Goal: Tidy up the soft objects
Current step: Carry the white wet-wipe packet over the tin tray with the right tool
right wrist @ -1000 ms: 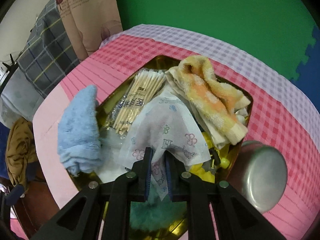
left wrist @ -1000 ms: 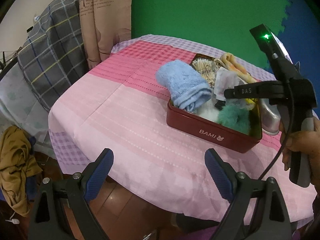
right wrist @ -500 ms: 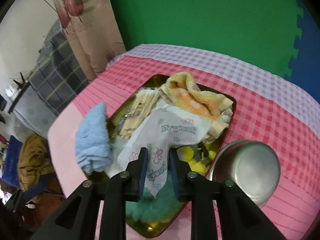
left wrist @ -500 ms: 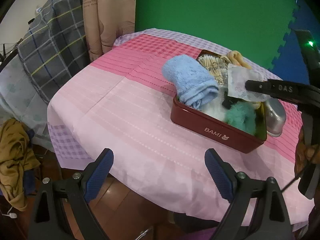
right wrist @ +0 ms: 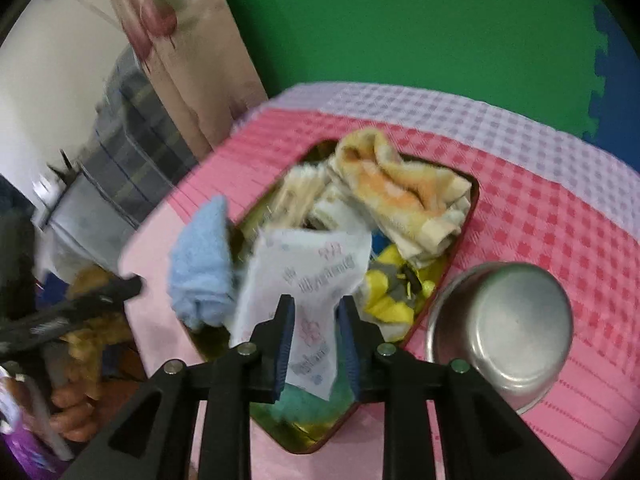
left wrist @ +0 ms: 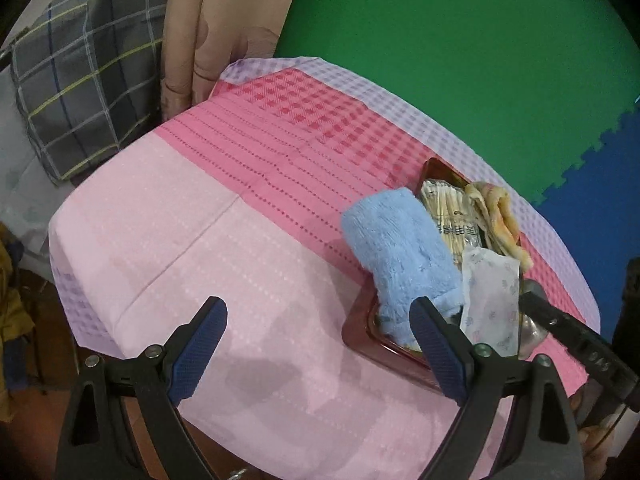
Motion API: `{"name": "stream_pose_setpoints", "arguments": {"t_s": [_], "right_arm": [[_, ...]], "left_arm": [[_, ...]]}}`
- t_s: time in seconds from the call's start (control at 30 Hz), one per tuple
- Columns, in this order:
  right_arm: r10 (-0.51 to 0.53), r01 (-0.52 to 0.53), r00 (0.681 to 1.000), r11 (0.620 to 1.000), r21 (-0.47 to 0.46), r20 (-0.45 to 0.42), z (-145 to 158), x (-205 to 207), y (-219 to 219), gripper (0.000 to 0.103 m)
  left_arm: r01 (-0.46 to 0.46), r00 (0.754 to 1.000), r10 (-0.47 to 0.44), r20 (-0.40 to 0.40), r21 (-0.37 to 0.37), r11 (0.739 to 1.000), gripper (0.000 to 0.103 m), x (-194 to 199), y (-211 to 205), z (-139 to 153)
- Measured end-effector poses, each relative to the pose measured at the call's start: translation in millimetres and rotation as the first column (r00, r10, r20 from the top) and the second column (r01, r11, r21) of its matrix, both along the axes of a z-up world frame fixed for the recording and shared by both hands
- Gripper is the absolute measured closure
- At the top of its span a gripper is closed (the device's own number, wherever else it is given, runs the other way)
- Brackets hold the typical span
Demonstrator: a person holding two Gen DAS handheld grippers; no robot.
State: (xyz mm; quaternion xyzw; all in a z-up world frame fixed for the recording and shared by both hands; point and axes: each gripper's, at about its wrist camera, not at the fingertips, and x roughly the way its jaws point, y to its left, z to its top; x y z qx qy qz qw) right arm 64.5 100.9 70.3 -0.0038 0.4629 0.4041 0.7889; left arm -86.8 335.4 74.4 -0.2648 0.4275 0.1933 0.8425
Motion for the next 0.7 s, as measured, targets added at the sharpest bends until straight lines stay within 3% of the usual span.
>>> {"name": "stream_pose_setpoints", "arguments": {"t_s": [0.1, 0.17, 0.37, 0.53, 0.6, 0.7], "right_arm": [[0.015, -0.016, 1.0, 0.999, 0.04, 0.024, 10, -2, -2, 0.077], [0.094, -0.098, 0.994, 0.992, 0.077, 0.052, 24, -11, 10, 0.077], [0.347, -0.354, 0.931, 0.934, 0.051, 0.11, 51, -41, 94, 0.077], [0.488, -0.463, 0.856, 0.871, -0.164, 0.171, 39, -71, 173, 0.077], [0.52, -0.453, 0.825, 0.843, -0.29, 0.222, 30, -81, 195, 0.077], [0.555, -0.436, 0.794, 0.804, -0.405, 0.248, 15, -90, 211, 0.077]], "left_arm": [[-0.042, 0.999, 0.042, -0.006, 0.002, 0.999, 0.013, -14, -4, 5], [-0.076, 0.997, 0.076, 0.0, 0.01, 0.997, 0.013, -30, -8, 11], [-0.231, 0.973, 0.229, 0.025, 0.108, 0.967, 0.013, -91, -31, 25], [-0.257, 0.966, 0.257, 0.019, 0.153, 0.954, 0.013, -103, -32, 15], [-0.25, 0.968, 0.251, 0.014, 0.171, 0.953, 0.013, -100, -31, 12], [-0.235, 0.97, 0.242, -0.018, 0.179, 0.955, 0.013, -97, -29, 6]]}}
